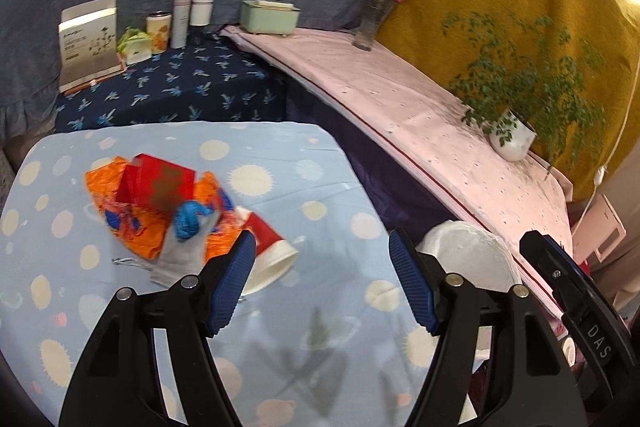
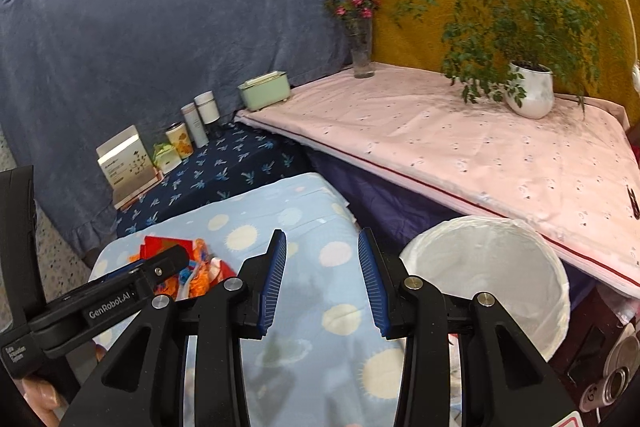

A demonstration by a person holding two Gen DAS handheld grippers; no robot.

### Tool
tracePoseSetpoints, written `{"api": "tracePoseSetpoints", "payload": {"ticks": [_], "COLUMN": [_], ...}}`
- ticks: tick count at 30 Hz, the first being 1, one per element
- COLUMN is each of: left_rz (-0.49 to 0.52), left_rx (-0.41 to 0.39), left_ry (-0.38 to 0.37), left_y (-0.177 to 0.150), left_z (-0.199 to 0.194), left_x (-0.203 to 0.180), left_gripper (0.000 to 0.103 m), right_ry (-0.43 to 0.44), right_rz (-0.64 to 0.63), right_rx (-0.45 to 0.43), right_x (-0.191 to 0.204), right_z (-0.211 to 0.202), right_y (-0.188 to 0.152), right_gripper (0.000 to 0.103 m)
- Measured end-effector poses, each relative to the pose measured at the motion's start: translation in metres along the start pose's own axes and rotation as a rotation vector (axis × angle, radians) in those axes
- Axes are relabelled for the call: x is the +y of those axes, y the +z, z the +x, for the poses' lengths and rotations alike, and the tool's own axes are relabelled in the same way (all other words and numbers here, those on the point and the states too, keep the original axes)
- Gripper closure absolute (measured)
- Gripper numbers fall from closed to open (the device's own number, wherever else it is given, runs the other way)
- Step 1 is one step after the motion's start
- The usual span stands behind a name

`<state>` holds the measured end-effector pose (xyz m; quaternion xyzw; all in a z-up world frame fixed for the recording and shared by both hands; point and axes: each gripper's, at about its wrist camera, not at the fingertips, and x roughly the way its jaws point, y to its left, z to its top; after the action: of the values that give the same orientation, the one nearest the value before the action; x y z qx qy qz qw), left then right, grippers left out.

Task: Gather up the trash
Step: 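Move both open grippers back over the orange plastic bags on the table, then grasp the red envelope with the left gripper while the right gripper grasps an orange bag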

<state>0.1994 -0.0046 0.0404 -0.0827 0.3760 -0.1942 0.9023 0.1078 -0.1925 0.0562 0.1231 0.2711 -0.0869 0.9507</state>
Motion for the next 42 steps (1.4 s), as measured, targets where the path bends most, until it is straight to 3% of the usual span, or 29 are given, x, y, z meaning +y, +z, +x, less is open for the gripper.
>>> {"api": "tracePoseSetpoints", "payload": {"ticks": [15,21,39,42], "left_rz": [-0.150,-0.197,-0.218,-0.206], "left_rx": [0.011,0.031,0.092,0.098], "left_ry": [0.145,0.164,0.147,0.133], "left_y": [-0.005,-0.001,0.019,0.020], "left_z": [-0.004,0.008,0.075,0.083], "left_x": [0.112,0.144,0.175,0.173], "left_gripper": [0.038,0.038,0.038,0.043], "right_ry": [0.102,0.131,0.158,0.159], "right_rz": [-0.089,-0.124,-0.169,-0.170], "right_rx": [0.109,0.167,0.333,0.354], "right_x": [0.082,0.108,0.148,0.149], "right_z": [0.046,0.074,0.174,0.184], "right_y": [-0.021,-0.033,-0.069,-0.075], "right_gripper": [0.066,0.066,0.066,0.066]}}
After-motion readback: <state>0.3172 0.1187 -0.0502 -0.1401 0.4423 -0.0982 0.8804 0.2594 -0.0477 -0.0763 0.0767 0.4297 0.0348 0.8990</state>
